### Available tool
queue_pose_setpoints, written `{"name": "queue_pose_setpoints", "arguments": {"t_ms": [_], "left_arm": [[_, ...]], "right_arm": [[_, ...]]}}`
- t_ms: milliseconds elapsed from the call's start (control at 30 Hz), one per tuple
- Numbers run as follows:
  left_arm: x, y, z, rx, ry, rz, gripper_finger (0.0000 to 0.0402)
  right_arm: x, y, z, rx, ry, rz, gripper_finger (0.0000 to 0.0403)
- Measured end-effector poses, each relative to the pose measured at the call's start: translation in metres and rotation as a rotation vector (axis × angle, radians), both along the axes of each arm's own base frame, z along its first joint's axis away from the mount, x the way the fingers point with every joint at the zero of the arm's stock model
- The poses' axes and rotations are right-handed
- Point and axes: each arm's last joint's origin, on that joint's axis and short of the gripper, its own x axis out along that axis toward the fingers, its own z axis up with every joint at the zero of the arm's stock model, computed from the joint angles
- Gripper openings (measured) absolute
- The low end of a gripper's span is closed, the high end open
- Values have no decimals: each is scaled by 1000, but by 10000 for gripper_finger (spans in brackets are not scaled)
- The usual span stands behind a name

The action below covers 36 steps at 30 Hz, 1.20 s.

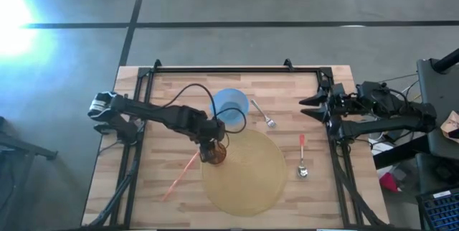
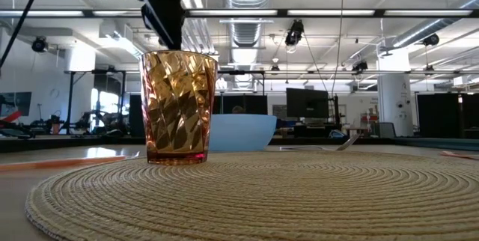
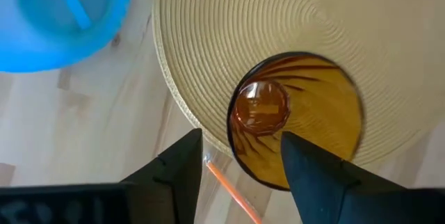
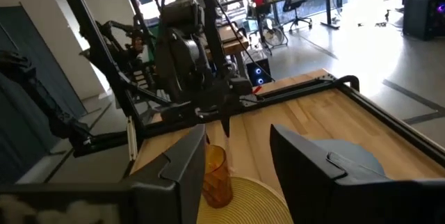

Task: Pick & Place Utensil
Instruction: Put the blue bowl on the brown mat to the bottom right of the brown cup

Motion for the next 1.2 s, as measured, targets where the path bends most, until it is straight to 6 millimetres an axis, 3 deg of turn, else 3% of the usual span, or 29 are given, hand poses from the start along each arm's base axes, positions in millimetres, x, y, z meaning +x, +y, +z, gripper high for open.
{"name": "queue_pose_setpoints", "arguments": {"t_ms": [300, 600, 900, 1200], "left_arm": [[-19, 5, 42, 59, -123, -14, 184], [-71, 17, 63, 138, -284, 84, 184], [-91, 21, 43, 151, -498, 88, 184], [-99, 23, 3, 185, -508, 54, 183]], "right_arm": [[10, -3, 13, -12, 5, -96, 157], [30, -11, 23, -66, 231, -313, 158], [66, -28, 19, -41, 486, -421, 160], [106, -62, 9, 117, 651, -456, 171]]}}
